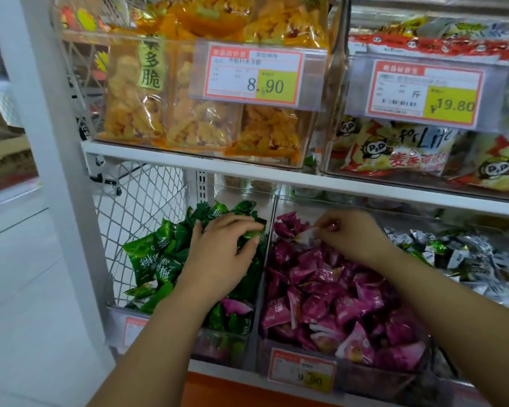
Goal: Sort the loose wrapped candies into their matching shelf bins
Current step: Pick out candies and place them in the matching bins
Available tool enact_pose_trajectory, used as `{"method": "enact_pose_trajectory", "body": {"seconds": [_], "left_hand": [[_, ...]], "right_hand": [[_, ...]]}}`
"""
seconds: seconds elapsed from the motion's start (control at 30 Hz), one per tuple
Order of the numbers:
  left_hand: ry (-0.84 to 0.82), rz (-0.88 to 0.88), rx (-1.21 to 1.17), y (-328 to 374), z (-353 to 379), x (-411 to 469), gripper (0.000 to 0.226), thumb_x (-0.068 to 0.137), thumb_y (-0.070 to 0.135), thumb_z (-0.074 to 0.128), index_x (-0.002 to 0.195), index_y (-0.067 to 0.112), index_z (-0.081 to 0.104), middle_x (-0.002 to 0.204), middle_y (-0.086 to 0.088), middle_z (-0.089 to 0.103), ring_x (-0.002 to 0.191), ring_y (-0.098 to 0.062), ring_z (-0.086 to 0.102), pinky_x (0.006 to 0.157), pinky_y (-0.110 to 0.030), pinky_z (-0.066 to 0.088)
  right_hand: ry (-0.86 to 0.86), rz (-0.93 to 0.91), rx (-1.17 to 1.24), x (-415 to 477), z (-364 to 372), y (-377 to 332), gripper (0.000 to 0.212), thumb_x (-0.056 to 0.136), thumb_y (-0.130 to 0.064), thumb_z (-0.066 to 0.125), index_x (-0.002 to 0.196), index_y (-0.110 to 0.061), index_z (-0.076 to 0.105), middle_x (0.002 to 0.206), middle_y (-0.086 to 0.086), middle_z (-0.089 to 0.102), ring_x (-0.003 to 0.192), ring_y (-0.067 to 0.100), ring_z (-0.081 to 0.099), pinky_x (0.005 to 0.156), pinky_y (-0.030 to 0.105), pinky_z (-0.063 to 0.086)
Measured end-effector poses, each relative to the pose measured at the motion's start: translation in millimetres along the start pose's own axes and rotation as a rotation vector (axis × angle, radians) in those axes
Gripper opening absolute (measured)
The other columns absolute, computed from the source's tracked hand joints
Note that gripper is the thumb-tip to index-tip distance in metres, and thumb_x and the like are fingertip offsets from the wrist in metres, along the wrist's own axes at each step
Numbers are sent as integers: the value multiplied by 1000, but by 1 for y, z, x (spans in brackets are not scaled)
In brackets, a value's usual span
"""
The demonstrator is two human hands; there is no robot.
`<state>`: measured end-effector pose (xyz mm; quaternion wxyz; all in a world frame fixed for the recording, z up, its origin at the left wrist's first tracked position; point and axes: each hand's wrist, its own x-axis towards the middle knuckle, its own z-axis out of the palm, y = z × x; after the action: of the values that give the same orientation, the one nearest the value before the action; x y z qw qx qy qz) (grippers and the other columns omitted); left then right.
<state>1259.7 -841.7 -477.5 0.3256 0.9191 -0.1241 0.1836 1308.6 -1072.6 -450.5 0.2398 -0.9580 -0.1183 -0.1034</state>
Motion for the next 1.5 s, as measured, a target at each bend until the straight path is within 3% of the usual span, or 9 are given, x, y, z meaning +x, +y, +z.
{"method": "enact_pose_trajectory", "body": {"seconds": [0.13, 0.27, 0.37, 0.53, 0.67, 0.9, 1.07, 1.23, 1.5], "left_hand": [[8, 45, -211, 16, 0, -1, 36, 90, 38, 59, 126, 38, 55, 128, 21, 52, 118, 6, 42, 112, -31, 27], [-19, -1, -381, 28, 1, -4, 29, 85, 34, 66, 110, 47, 59, 106, 33, 56, 97, 17, 51, 79, -1, 36], [57, -82, -423, 21, -1, -6, 21, 86, 28, 67, 103, 40, 64, 94, 25, 64, 87, 7, 61, 67, -4, 44], [212, -208, -461, 5, -7, -4, 19, 87, 33, 63, 107, 33, 63, 90, 9, 67, 81, -7, 62, 63, -14, 46], [261, -232, -494, 1, -11, 0, 16, 87, 33, 63, 103, 35, 60, 89, 11, 64, 78, -4, 58, 59, -8, 41], [273, -234, -538, -7, -13, 6, 20, 88, 30, 63, 108, 30, 64, 91, 11, 65, 85, -3, 60, 62, -1, 41], [264, -234, -538, -8, -14, 4, 22, 88, 29, 63, 110, 27, 64, 92, 3, 66, 84, -8, 61, 57, -3, 42], [246, -231, -519, -7, -13, 1, 20, 88, 33, 63, 107, 34, 62, 92, 9, 66, 84, -5, 60, 60, -2, 41], [219, -215, -492, -6, -15, -4, 18, 89, 32, 62, 106, 37, 59, 96, 9, 65, 87, -4, 59, 61, -1, 40]], "right_hand": [[52, -7, 379, -21, -12, -22, 5, 88, -24, 66, 83, -24, 69, 80, -11, 69, 73, 5, 64, 63, 7, 45], [-29, -81, 589, -30, -10, -45, 7, 87, -16, 65, 84, -20, 70, 79, -2, 72, 73, 7, 67, 69, 13, 51], [-47, -102, 606, -25, -5, -44, 9, 89, -15, 63, 93, -17, 71, 86, 0, 73, 74, 4, 67, 72, 12, 51], [-52, -125, 156, 5, 17, -13, 24, 95, -11, 53, 114, -19, 67, 102, -8, 67, 81, -9, 63, 67, 2, 40], [-153, -212, -100, 34, 39, -6, 31, 93, -9, 53, 121, -18, 64, 125, 1, 63, 113, 18, 58, 91, 21, 42], [-215, -217, -398, 59, 59, 3, 36, 87, -31, 59, 123, -29, 58, 124, 3, 60, 116, 29, 51, 99, 38, 40], [-332, -183, -364, 57, 53, 2, 31, 89, -24, 58, 120, -26, 60, 122, 3, 59, 115, 30, 48, 97, 35, 40], [-342, -210, -220, 39, 42, -1, 18, 88, -17, 62, 104, -17, 54, 98, 0, 58, 95, 21, 57, 72, 27, 42], [-586, -211, -124, 3, 14, -8, 22, 87, -9, 64, 106, -20, 63, 101, -8, 66, 92, 1, 61, 87, 21, 50]]}}
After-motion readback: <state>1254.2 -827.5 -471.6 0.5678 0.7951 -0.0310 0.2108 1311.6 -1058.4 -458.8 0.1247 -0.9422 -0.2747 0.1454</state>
